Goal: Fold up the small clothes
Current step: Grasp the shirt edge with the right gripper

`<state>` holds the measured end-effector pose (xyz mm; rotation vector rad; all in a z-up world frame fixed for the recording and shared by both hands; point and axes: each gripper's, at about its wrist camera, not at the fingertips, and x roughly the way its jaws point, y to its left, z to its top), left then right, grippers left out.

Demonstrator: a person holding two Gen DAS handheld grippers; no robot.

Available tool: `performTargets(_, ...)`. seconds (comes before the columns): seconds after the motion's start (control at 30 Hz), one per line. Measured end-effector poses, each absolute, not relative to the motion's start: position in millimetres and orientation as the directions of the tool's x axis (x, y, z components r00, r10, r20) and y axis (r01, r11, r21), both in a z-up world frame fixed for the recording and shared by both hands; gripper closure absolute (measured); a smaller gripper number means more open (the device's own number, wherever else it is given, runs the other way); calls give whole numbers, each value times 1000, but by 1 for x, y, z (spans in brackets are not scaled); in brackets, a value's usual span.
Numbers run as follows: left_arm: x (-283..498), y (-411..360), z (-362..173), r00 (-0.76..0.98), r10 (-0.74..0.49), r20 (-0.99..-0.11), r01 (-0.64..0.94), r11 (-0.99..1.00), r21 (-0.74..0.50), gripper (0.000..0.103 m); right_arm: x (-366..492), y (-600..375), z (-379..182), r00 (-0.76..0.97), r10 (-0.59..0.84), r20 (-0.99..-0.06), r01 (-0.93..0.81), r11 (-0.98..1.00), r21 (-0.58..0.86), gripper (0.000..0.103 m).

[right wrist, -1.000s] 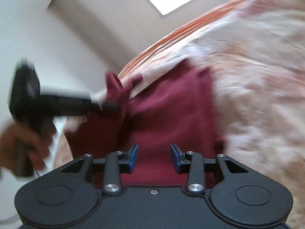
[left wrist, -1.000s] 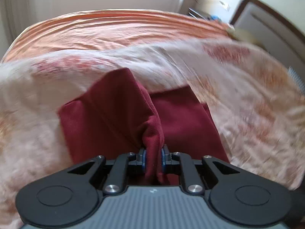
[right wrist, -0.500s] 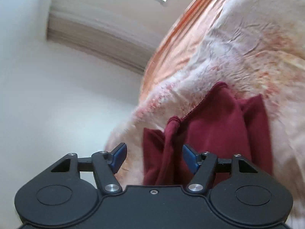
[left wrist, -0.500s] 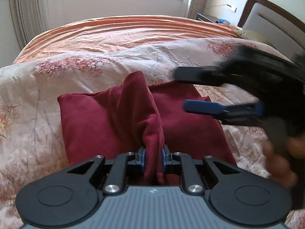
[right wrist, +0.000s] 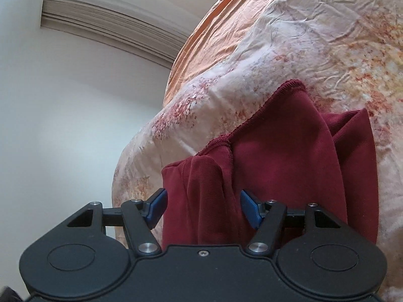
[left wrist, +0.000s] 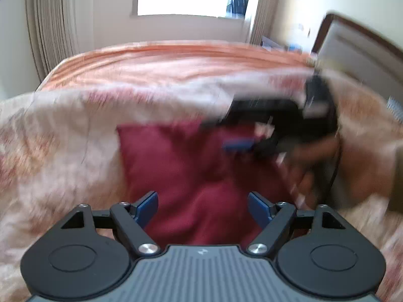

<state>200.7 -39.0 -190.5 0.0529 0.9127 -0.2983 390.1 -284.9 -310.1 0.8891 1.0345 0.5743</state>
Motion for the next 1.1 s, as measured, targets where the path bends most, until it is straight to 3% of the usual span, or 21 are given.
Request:
performTargets(0.2, 175, -54, -217, 560, -213, -800, 430, 901, 61, 24, 388, -286, -312, 425, 767, -480, -27, 541, 841, 36)
performTargets(0.33, 173, -68, -227, 596, -209, -775, 450, 886, 107, 26, 391, -278, -308, 415, 763, -496, -58, 566, 822, 39)
performTargets(0.4, 181, -73, -229, 591, -230, -773, 471, 876, 100, 35, 393, -274, -307, 404, 762, -506, -72, 578, 813, 46)
performTargets(0.57, 194, -86, -242, 596, -222, -771, 511, 847, 150, 51, 395, -268, -309, 397, 754, -523, -87, 599, 796, 49)
performTargets(0.63, 197, -88, -245, 587, -230, -776, 523, 839, 147, 60, 396, -265, -310, 392, 750, -532, -94, 608, 788, 56)
performTargets(0.7, 199, -88, -243, 573, -251, -780, 531, 839, 120, 75, 397, -263, -310, 386, 745, -545, -106, 622, 776, 82)
performTargets(0.73, 199, -87, -241, 567, -260, -781, 526, 844, 101, 77, 397, -263, -310, 383, 744, -547, -112, 626, 772, 88)
performTargets(0.87, 200, -81, -227, 565, -302, -768, 496, 868, 24, 85, 395, -270, -301, 397, 754, -523, -144, 614, 776, 89)
performTargets(1.1, 195, -93, -204, 589, -361, -723, 505, 863, -20, 87, 397, -297, -270, 426, 766, -482, -198, 599, 776, 90)
